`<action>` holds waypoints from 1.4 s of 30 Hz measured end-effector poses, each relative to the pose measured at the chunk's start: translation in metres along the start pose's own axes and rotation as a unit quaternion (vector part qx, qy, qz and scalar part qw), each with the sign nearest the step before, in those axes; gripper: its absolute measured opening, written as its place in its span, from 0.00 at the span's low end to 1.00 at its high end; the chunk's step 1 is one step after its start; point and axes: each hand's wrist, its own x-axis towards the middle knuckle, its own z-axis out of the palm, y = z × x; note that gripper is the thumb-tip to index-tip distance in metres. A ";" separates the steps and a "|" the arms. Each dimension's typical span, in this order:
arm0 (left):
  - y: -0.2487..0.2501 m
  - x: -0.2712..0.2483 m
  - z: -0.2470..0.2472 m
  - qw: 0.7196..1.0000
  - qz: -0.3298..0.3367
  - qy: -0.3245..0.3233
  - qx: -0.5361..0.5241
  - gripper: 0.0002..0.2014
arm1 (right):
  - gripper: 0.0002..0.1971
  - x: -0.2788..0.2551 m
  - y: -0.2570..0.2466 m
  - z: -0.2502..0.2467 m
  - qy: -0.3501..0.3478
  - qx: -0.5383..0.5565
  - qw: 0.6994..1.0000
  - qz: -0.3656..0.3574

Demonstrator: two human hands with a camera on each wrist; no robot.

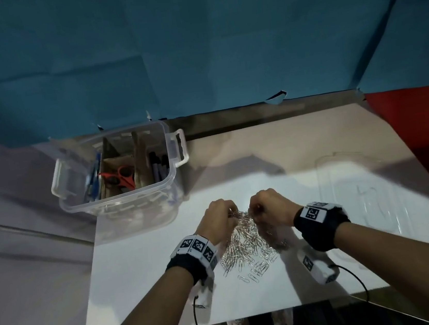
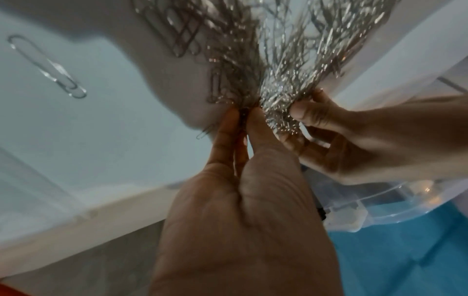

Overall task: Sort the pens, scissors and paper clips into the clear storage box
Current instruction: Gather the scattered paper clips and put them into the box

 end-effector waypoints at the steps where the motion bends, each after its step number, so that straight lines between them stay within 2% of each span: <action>1: -0.001 0.001 -0.002 1.000 -0.004 0.008 -0.011 0.08 | 0.06 0.001 0.002 -0.004 0.006 0.002 1.000 0.000; 6: -0.001 0.000 0.001 1.000 -0.018 0.022 -0.014 0.13 | 0.12 0.005 -0.003 -0.002 0.008 0.001 1.000 0.007; 10: 0.001 0.003 0.002 0.999 -0.032 0.032 -0.021 0.07 | 0.08 0.009 -0.005 0.008 0.009 -0.010 1.000 -0.009; 12: -0.003 0.005 -0.002 0.998 -0.042 0.034 -0.026 0.08 | 0.10 0.011 -0.002 0.002 0.020 0.000 1.000 -0.004; 15: -0.004 0.004 -0.005 0.999 -0.043 0.024 -0.018 0.12 | 0.04 0.010 -0.001 -0.005 0.031 0.012 0.999 0.015; 17: 0.003 0.000 -0.001 0.999 -0.039 -0.006 0.018 0.19 | 0.15 0.009 -0.005 0.000 0.002 0.000 1.000 0.018; 19: 0.009 -0.002 0.007 0.999 -0.036 -0.009 0.033 0.19 | 0.22 0.008 -0.010 0.010 -0.013 -0.041 0.999 0.005; 22: 0.012 -0.004 0.014 0.999 -0.036 0.017 0.026 0.12 | 0.15 0.008 -0.013 0.020 0.008 -0.045 0.999 -0.016; 25: 0.011 -0.003 0.012 0.999 -0.042 0.015 0.021 0.08 | 0.07 0.007 -0.010 0.013 0.021 -0.017 0.999 -0.019; 29: 0.010 -0.003 -0.004 0.996 -0.059 0.008 -0.072 0.04 | 0.03 0.003 -0.004 -0.006 0.028 0.043 0.999 -0.007; 32: 0.006 -0.006 -0.012 0.993 -0.062 0.007 -0.101 0.05 | 0.05 0.004 0.001 -0.014 0.008 0.051 0.999 0.012; 35: 0.002 -0.007 -0.008 0.995 -0.079 0.009 -0.059 0.15 | 0.07 0.006 0.003 -0.013 -0.021 -0.002 1.000 0.020; 37: 0.006 -0.010 -0.001 0.996 -0.083 -0.005 -0.011 0.22 | 0.17 0.006 0.000 -0.004 -0.025 -0.044 0.999 0.014; 39: 0.012 -0.013 0.007 0.997 -0.066 0.001 0.026 0.18 | 0.23 0.004 -0.006 0.009 -0.021 -0.057 0.998 0.004; 42: 0.018 -0.012 0.013 0.998 -0.057 0.018 0.026 0.11 | 0.15 0.002 -0.014 0.020 0.000 -0.042 0.999 -0.026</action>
